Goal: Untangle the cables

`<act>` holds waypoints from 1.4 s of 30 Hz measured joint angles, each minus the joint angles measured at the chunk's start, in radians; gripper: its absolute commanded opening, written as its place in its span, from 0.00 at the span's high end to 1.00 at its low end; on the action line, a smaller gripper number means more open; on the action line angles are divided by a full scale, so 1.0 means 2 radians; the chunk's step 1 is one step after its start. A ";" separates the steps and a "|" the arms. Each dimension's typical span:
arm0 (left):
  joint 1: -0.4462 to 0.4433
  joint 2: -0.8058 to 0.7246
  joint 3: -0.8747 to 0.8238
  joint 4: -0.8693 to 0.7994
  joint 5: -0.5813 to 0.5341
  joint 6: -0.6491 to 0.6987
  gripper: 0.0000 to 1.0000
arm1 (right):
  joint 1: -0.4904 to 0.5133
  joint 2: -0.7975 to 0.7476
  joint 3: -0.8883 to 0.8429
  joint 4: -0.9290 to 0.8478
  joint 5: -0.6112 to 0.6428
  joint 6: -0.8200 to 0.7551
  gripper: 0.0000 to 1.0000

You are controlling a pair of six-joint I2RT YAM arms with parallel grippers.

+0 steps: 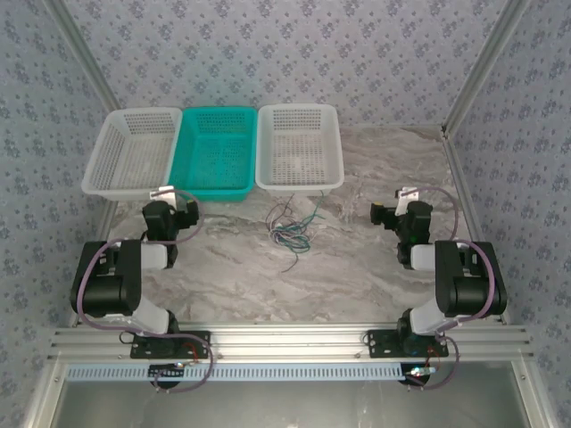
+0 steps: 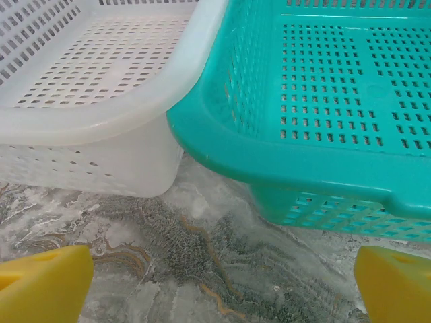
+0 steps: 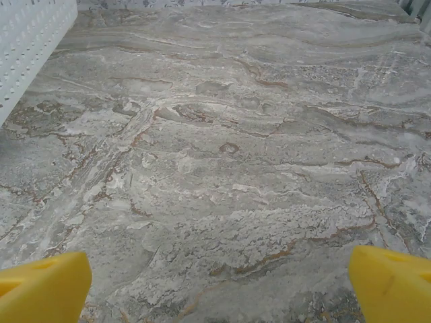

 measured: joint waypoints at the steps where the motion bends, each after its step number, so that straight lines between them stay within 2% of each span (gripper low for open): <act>1: 0.000 0.000 0.000 0.000 0.000 0.000 0.01 | 0.000 0.000 0.000 0.000 0.000 0.000 0.00; 19: 0.000 0.000 0.000 0.000 0.000 0.000 0.01 | -0.001 -0.004 0.005 -0.017 0.001 0.000 0.00; 21: 0.000 0.000 0.000 0.000 0.000 0.000 0.00 | -0.001 -0.026 0.022 -0.075 0.004 0.005 0.00; 24: 0.000 0.000 0.000 0.000 0.000 0.000 0.01 | -0.004 -0.100 0.058 -0.175 0.014 0.044 0.00; 28: 0.000 0.000 0.000 0.000 0.000 0.000 0.01 | -0.006 -0.220 0.126 -0.349 0.002 0.151 0.00; 31: 0.000 0.000 0.000 0.000 0.000 0.000 0.00 | 0.006 -0.259 0.192 -0.475 -0.031 0.209 0.00; 37: -0.018 -0.019 0.001 -0.030 -0.018 0.000 0.01 | 0.098 -0.251 0.230 -0.640 -0.074 0.242 0.00; 39: -0.030 -0.061 0.003 -0.075 -0.027 -0.001 0.01 | 0.123 -0.229 0.232 -0.670 -0.078 0.242 0.00; 42: -0.052 -0.163 0.018 -0.171 -0.042 -0.016 0.01 | 0.155 -0.188 0.240 -0.699 -0.081 0.242 0.00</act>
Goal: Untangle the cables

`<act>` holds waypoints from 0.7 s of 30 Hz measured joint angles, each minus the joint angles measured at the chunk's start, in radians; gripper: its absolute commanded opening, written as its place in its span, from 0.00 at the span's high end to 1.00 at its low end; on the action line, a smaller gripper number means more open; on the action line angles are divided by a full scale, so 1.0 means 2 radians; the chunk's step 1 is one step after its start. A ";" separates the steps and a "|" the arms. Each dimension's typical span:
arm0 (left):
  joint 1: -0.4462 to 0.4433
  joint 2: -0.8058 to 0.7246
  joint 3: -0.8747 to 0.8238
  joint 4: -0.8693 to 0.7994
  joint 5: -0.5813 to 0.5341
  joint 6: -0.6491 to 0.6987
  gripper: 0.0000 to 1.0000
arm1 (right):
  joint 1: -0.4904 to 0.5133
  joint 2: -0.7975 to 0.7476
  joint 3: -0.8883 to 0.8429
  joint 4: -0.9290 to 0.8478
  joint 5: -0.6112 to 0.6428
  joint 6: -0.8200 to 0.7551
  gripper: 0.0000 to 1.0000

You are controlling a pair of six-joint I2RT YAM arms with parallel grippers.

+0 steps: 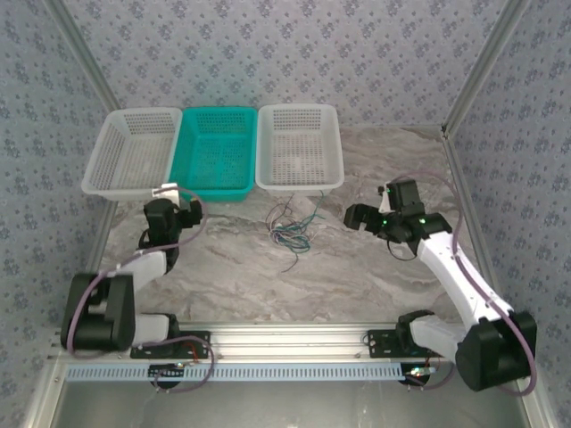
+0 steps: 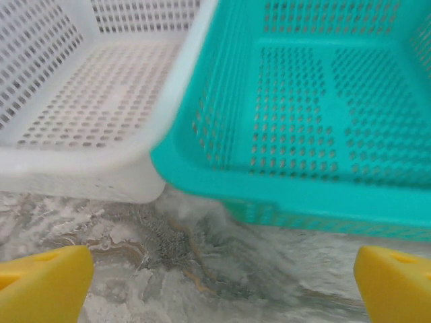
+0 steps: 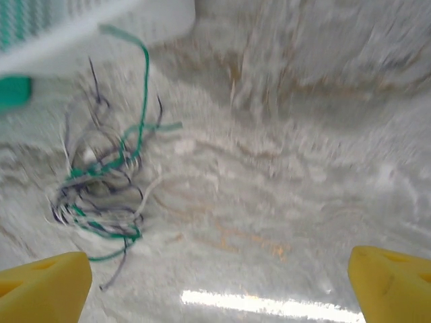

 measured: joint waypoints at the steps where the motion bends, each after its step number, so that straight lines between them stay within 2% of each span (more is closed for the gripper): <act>1: -0.009 -0.038 0.013 -0.041 -0.006 -0.010 0.01 | 0.012 0.014 0.005 -0.005 0.000 0.000 0.00; 4: -0.034 -0.113 0.065 -0.152 -0.012 -0.053 0.01 | 0.052 0.054 0.016 -0.005 0.001 -0.002 0.00; 8: -0.092 -0.149 0.112 -0.268 -0.005 -0.143 0.04 | 0.112 0.113 0.040 0.003 0.004 -0.010 0.00; 12: -0.190 -0.117 0.126 -0.332 0.005 -0.241 0.09 | 0.166 0.175 0.071 0.035 0.008 -0.022 0.00; 15: -0.231 -0.066 0.128 -0.344 0.022 -0.312 0.10 | 0.200 0.220 0.093 0.071 0.015 -0.033 0.01; 17: -0.242 -0.040 0.128 -0.340 0.034 -0.347 0.10 | 0.214 0.250 0.104 0.095 0.021 -0.038 0.10; 21: -0.261 -0.003 0.134 -0.336 0.065 -0.390 0.14 | 0.230 0.314 0.123 0.135 0.040 -0.052 0.46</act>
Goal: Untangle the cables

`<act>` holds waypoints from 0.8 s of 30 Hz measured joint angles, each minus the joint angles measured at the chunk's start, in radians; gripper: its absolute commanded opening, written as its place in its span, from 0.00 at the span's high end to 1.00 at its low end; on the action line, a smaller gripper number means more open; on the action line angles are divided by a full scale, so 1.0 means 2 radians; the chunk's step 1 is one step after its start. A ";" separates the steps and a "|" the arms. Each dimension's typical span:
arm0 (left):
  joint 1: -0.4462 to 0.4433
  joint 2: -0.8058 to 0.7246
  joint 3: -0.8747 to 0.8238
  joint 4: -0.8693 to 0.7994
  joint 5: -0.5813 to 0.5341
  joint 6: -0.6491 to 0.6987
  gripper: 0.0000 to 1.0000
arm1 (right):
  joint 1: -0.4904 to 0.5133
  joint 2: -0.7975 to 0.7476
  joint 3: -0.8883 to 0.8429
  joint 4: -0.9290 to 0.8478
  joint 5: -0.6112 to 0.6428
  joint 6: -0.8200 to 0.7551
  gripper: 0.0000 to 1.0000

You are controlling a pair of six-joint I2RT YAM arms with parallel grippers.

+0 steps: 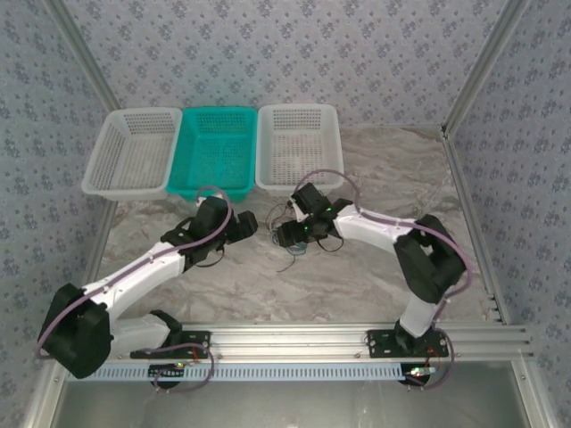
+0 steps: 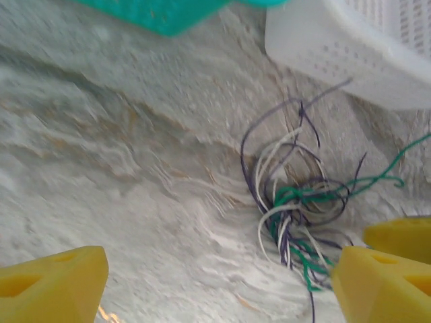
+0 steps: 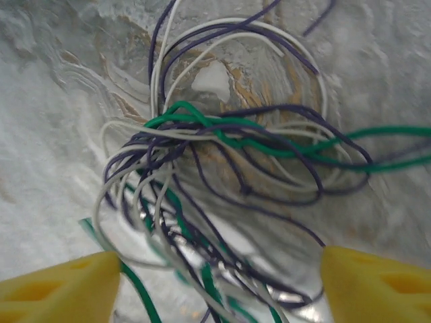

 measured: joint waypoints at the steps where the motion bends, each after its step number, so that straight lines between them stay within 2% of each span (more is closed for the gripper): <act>1: -0.002 0.009 0.006 -0.002 0.009 -0.007 0.16 | 0.002 0.010 0.001 0.005 0.003 -0.004 0.58; 4: -0.004 0.029 0.029 -0.007 0.037 -0.020 0.18 | 0.006 0.019 0.001 0.011 0.001 -0.019 0.92; 5: -0.003 0.034 0.036 -0.008 0.048 -0.024 0.18 | 0.006 0.017 0.001 0.013 -0.004 -0.026 0.98; 9: -0.002 0.056 0.060 -0.020 0.078 -0.037 0.21 | 0.006 -0.004 -0.013 0.016 -0.026 -0.045 1.00; 17: -0.002 0.124 0.080 -0.045 0.098 -0.082 0.24 | 0.001 -0.117 -0.102 0.014 -0.119 -0.077 1.00; 24: -0.022 0.209 0.153 -0.081 0.093 -0.083 0.35 | -0.001 -0.130 -0.144 0.003 -0.177 -0.107 0.99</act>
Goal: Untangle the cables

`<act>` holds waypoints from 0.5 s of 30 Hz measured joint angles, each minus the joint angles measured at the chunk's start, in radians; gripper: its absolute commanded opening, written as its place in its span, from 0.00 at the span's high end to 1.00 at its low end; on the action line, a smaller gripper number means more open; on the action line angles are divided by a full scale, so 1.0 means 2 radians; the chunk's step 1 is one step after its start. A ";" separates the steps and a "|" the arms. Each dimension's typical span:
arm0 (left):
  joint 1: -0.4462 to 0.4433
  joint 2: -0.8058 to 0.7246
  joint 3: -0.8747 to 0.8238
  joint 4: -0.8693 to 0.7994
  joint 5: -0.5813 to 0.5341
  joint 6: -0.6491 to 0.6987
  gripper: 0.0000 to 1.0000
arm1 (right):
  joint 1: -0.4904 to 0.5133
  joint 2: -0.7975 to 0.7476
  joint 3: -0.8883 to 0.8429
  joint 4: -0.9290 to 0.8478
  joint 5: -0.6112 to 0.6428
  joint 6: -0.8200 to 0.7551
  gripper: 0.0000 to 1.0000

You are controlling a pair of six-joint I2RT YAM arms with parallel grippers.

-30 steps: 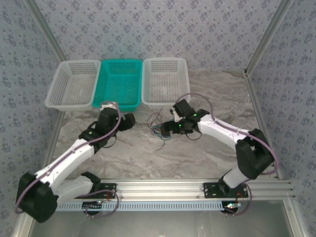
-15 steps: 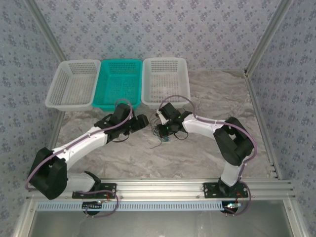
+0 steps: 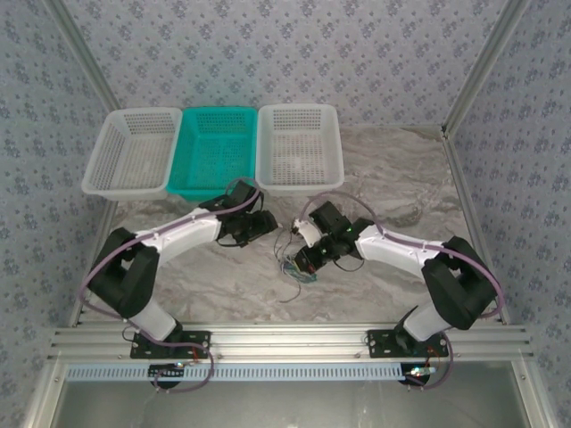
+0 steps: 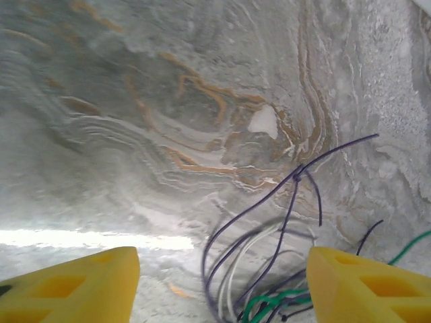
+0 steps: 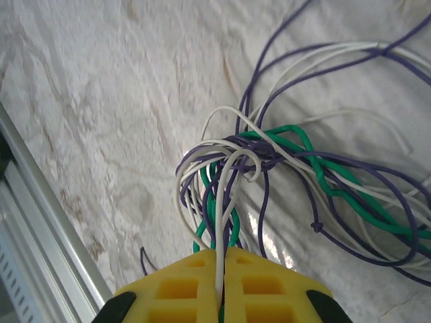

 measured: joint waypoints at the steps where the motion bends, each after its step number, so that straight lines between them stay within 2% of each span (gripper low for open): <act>1: -0.008 0.016 0.013 -0.005 -0.002 0.003 0.36 | 0.000 -0.002 -0.006 -0.003 -0.003 -0.003 0.99; 7: -0.047 0.104 0.062 -0.012 -0.022 0.031 0.38 | 0.000 -0.021 -0.023 -0.009 -0.003 -0.007 0.99; 9: -0.057 0.120 0.071 -0.019 -0.037 0.042 0.41 | 0.000 -0.023 -0.024 -0.012 -0.003 -0.007 0.99; 12: -0.065 0.127 0.087 -0.024 -0.047 0.050 0.55 | 0.000 -0.029 -0.028 -0.015 0.003 -0.007 0.98; 15: -0.070 0.134 0.087 -0.029 -0.068 0.057 0.84 | 0.000 -0.035 -0.031 -0.017 0.013 -0.006 0.98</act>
